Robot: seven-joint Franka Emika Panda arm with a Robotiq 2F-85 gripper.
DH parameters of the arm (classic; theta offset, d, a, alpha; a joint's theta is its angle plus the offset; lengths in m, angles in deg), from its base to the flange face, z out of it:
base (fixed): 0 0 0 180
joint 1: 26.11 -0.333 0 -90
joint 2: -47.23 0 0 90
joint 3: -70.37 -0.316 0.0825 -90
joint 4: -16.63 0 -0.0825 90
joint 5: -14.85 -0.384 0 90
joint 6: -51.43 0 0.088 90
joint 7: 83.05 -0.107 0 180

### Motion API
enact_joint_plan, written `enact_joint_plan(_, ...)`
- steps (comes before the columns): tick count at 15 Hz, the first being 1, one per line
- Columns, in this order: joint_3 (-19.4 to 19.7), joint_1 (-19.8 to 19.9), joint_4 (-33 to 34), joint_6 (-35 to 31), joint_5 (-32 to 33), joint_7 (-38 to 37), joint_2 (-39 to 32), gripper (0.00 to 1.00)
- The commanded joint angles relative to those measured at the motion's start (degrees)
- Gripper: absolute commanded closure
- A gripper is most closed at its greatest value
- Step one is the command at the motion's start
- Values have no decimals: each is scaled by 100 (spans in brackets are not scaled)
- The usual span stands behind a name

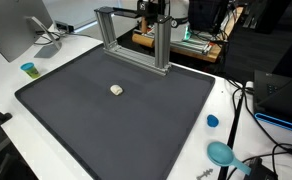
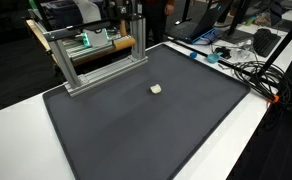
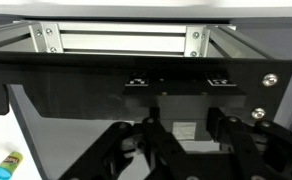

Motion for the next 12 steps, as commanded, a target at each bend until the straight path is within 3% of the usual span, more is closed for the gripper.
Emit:
enact_joint_plan(1,-25,-82,-44,57,-68,19,113,78)
enact_joint_plan(7,61,-20,5,-367,-41,59,151,79)
enact_joint_plan(12,49,163,916,-678,156,110,-616,79)
